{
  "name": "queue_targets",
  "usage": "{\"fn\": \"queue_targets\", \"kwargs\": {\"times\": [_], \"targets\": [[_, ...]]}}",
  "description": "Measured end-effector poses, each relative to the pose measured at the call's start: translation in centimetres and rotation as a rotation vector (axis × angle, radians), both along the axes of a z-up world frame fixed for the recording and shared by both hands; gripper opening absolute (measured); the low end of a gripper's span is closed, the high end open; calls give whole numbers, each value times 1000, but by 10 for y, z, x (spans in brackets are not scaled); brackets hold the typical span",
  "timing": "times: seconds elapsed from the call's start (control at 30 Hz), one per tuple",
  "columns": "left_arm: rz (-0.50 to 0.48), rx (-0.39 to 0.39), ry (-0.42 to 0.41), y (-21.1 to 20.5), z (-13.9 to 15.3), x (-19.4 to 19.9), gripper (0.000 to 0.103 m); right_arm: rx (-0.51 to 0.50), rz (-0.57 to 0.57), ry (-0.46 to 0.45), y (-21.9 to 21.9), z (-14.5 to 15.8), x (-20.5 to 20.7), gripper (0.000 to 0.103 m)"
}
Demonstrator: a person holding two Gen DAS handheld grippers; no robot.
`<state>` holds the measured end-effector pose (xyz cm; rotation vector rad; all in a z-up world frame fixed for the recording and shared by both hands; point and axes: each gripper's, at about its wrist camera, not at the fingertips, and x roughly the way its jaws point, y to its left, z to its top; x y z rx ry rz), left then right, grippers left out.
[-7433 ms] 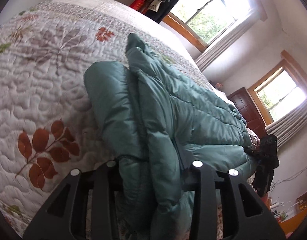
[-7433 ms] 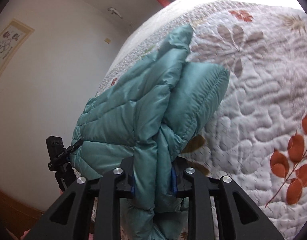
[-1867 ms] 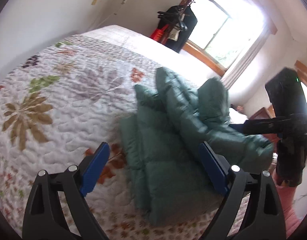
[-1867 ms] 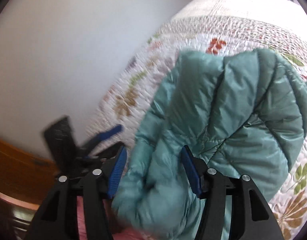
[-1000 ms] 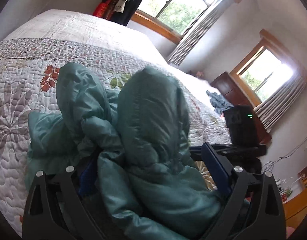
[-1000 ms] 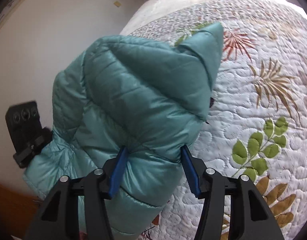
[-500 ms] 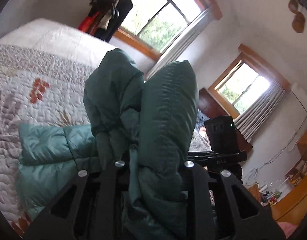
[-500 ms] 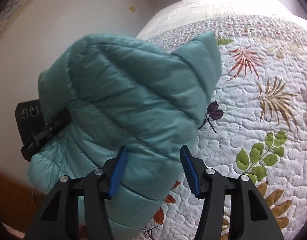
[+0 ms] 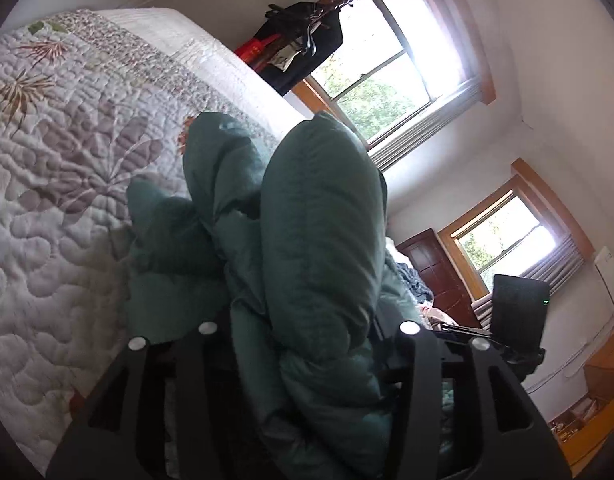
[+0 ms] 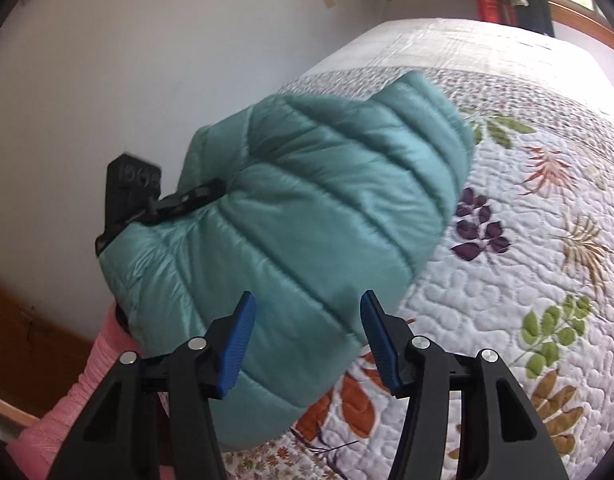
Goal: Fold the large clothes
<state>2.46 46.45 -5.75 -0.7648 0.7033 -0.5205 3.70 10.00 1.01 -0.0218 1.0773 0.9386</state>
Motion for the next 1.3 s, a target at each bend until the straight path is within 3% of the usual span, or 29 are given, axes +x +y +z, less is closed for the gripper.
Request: {"fn": "queue_targets", "kwargs": {"times": [0.2, 0.3, 0.43, 0.5, 0.67, 0.83, 0.93, 1.03, 1.17, 1.3], "targets": [[-1, -10, 45, 11, -16, -1, 59, -109, -8, 20, 21, -23, -3, 61], [39, 34, 56, 17, -7, -18, 65, -156, -3, 13, 25, -24, -7, 61], [120, 142, 17, 24, 20, -54, 69, -177, -2, -26, 26, -9, -14, 59], [148, 157, -27, 25, 39, -80, 72, -165, -4, -54, 26, 6, -15, 59], [78, 159, -87, -2, 76, -114, 80, -162, 4, -84, 44, 32, -4, 59], [39, 279, -42, -41, 76, -118, 79, -152, -5, -84, 78, 43, 25, 59], [42, 291, -2, -43, 65, -123, 45, -149, 34, -55, 103, 37, 44, 57], [44, 237, 26, -37, 53, -135, 27, -162, 82, -15, 130, 23, 61, 52], [70, 185, 44, -27, 32, -148, 16, -158, 103, 41, 156, 9, 74, 51], [96, 160, 62, -22, 9, -160, 14, -145, 122, 87, 176, -8, 82, 51]]}}
